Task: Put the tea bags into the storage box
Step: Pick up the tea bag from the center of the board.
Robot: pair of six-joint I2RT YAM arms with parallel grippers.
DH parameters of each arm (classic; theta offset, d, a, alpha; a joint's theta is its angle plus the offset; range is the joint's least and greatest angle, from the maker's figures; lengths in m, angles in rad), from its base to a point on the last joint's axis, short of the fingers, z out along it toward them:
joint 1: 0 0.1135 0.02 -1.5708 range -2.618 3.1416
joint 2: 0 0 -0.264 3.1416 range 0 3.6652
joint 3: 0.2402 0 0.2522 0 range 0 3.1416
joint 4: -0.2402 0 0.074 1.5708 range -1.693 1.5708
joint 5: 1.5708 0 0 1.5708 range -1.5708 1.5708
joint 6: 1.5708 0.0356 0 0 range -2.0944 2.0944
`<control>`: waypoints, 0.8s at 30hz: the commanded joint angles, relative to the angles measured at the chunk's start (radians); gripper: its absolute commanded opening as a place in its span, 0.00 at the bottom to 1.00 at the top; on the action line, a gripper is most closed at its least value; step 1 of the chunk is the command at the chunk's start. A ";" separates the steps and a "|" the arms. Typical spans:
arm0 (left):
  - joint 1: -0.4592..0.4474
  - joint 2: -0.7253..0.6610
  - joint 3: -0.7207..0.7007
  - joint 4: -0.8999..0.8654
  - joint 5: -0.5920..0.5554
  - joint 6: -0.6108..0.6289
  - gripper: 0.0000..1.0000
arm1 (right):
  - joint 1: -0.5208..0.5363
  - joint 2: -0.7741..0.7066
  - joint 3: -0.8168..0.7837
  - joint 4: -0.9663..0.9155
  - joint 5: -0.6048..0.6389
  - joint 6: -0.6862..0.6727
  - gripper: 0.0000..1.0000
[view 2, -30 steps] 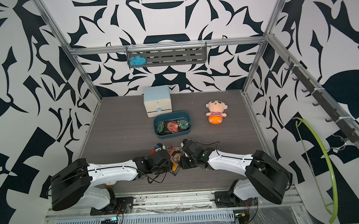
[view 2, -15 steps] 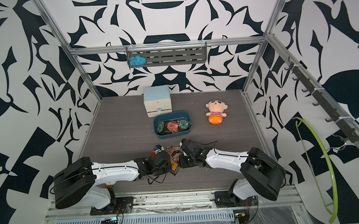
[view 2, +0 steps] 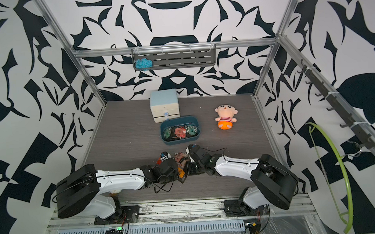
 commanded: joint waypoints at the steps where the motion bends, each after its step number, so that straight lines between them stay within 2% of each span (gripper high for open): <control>1: 0.000 0.001 -0.025 -0.016 -0.009 -0.001 0.07 | 0.007 0.010 -0.003 0.015 0.010 0.000 0.27; 12: 0.000 -0.002 -0.025 -0.008 -0.002 0.001 0.07 | 0.006 0.058 -0.014 0.111 -0.049 0.032 0.20; 17: 0.000 -0.032 -0.033 -0.005 -0.001 0.011 0.06 | 0.007 0.046 -0.012 0.100 -0.054 0.030 0.02; 20: 0.000 -0.079 -0.035 -0.006 0.001 0.031 0.06 | 0.008 0.004 -0.012 0.050 -0.040 0.017 0.00; 24: 0.000 -0.166 -0.014 -0.051 -0.008 0.088 0.16 | 0.007 -0.104 -0.025 -0.032 -0.019 0.007 0.00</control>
